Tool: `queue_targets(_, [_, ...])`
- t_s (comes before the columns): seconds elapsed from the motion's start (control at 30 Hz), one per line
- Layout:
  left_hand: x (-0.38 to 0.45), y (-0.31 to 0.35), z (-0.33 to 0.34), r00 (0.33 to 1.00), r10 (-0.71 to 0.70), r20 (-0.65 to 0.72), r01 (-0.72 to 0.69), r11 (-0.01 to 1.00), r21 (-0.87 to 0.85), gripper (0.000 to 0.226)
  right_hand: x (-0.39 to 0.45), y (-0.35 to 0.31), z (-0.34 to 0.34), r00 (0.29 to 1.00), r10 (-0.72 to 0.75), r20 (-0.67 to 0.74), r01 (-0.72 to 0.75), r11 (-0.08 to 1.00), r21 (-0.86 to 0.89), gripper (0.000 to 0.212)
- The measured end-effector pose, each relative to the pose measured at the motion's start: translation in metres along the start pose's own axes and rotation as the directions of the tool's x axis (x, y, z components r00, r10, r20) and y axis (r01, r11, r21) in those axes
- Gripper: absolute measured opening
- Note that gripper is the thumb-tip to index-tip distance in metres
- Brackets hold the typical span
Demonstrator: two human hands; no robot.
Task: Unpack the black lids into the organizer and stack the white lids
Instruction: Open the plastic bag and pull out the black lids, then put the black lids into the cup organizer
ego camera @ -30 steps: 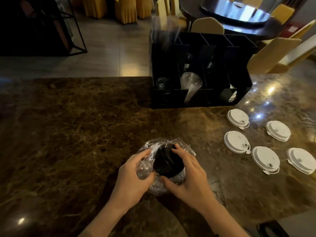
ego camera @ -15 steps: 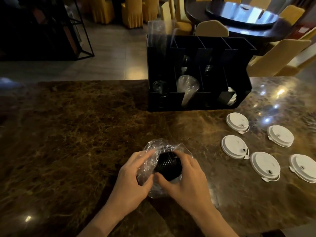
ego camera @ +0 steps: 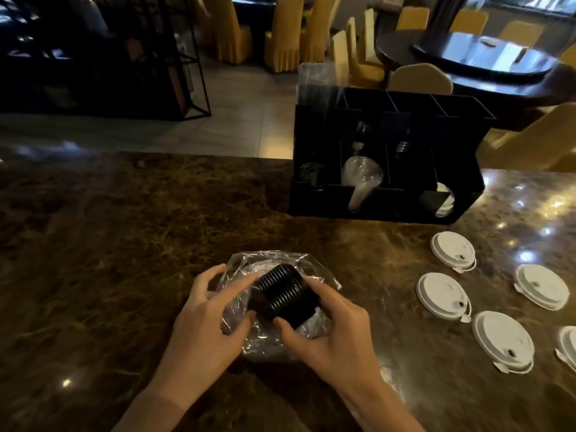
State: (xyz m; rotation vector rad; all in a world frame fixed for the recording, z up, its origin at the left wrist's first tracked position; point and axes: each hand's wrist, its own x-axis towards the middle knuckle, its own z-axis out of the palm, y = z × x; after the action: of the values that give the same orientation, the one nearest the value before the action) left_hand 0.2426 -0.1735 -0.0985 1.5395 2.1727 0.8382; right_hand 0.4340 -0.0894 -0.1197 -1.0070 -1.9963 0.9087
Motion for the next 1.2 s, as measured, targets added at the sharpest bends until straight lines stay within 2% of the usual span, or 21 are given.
queue_targets(0.13, [-0.005,-0.014,-0.024,0.994,-0.096,-0.042,0.099,0.993,0.063,0.069,0.009,-0.019,0.005,0.996,-0.084,0.008,0.081,0.983,0.164,0.061])
queue_targets(0.3, [-0.009,-0.024,-0.059,0.984,-0.158,-0.084,0.172,0.964,0.201,0.063,0.023,-0.047,0.013,0.995,-0.1,0.005,0.094,0.948,0.305,0.055])
queue_targets(0.37, [-0.009,-0.023,-0.074,0.984,-0.15,-0.099,0.169,0.959,0.228,0.06,0.028,-0.059,0.017,0.996,-0.086,0.012,0.075,0.924,0.376,0.053])
queue_targets(0.43, [-0.009,-0.014,-0.09,0.985,-0.08,-0.156,0.113,0.97,0.216,0.056,0.033,-0.072,0.019,0.998,-0.066,0.009,0.056,0.902,0.428,0.054])
queue_targets(0.53, [-0.003,0.005,-0.11,0.955,0.087,-0.284,-0.071,0.995,0.069,0.048,0.041,-0.091,0.019,0.997,-0.068,-0.031,0.075,0.879,0.47,0.053])
queue_targets(0.67, [0.014,0.028,-0.131,0.942,0.105,-0.319,-0.217,0.916,-0.338,0.045,0.055,-0.115,0.013,0.992,-0.084,-0.093,0.12,0.848,0.517,0.053])
queue_targets(0.8, [0.045,0.04,-0.139,0.953,0.139,-0.269,-0.255,0.849,-0.463,0.031,0.081,-0.12,-0.005,0.977,-0.16,-0.143,0.205,0.888,0.412,0.055])
queue_targets(0.93, [0.083,0.059,-0.134,0.984,0.105,-0.143,-0.172,0.767,-0.618,0.03,0.113,-0.11,-0.028,0.95,-0.261,-0.174,0.293,0.936,0.195,0.062])
queue_targets(1.07, [0.115,0.085,-0.119,0.999,0.023,0.032,0.015,0.532,-0.847,0.026,0.145,-0.09,-0.057,0.899,-0.399,-0.18,0.383,0.916,-0.118,0.067])
queue_targets(1.13, [0.129,0.096,-0.109,0.995,0.014,0.1,0.086,0.395,-0.915,0.024,0.159,-0.077,-0.07,0.888,-0.434,-0.149,0.398,0.89,-0.222,0.069])
queue_targets(1.2, [0.144,0.106,-0.097,0.986,0.018,0.165,0.152,0.3,-0.942,0.027,0.175,-0.063,-0.082,0.889,-0.446,-0.103,0.392,0.859,-0.33,0.069])
